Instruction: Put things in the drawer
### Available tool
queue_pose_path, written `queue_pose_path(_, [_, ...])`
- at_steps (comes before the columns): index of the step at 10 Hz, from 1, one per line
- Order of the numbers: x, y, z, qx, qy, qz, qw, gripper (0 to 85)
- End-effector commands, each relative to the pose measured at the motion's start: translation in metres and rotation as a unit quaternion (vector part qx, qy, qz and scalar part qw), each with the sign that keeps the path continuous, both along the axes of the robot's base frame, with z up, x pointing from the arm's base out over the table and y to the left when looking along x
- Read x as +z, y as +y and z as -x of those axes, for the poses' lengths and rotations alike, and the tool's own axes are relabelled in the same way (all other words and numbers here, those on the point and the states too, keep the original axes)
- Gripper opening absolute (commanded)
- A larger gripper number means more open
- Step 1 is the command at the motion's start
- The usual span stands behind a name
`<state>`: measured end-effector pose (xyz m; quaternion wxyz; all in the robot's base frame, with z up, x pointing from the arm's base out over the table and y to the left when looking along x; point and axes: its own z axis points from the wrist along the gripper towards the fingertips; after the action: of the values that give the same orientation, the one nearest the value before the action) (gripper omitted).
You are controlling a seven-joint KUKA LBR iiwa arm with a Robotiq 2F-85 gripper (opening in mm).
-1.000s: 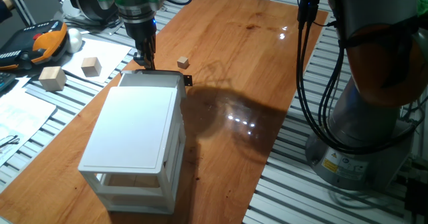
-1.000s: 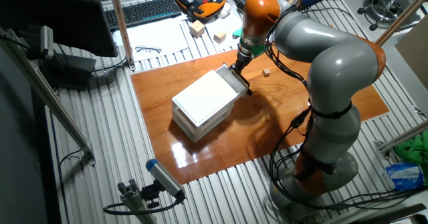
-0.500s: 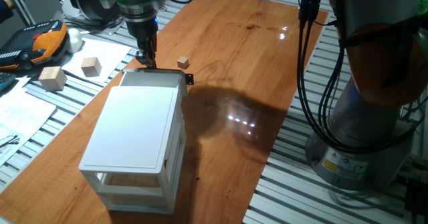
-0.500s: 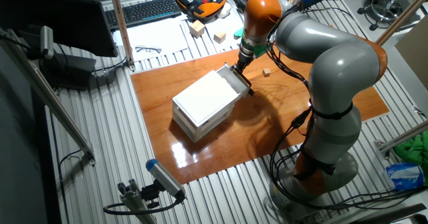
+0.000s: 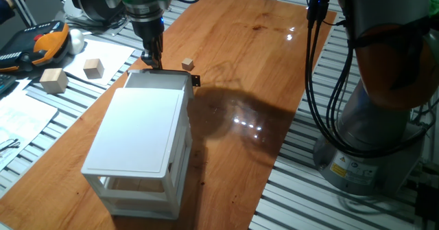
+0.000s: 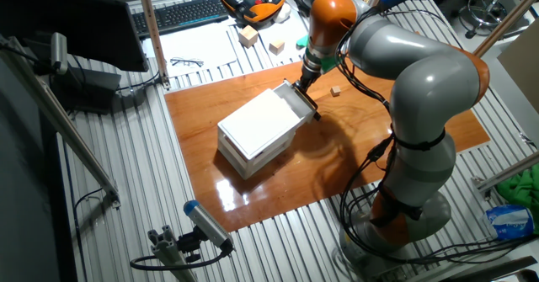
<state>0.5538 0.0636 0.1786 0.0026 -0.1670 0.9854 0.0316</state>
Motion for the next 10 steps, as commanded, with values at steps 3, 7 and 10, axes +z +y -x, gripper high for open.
queue_pose_path(3, [0.0004, 0.0009, -0.0005, -0.006, -0.002, 0.002, 1.0, 0.0])
queue_pose_path(7, [-0.0011, 0.0026, -0.002, -0.003, -0.013, 0.003, 0.9999, 0.0])
queue_pose_path(10, [-0.0022, 0.0036, -0.0031, -0.004, -0.012, 0.004, 0.9999, 0.0])
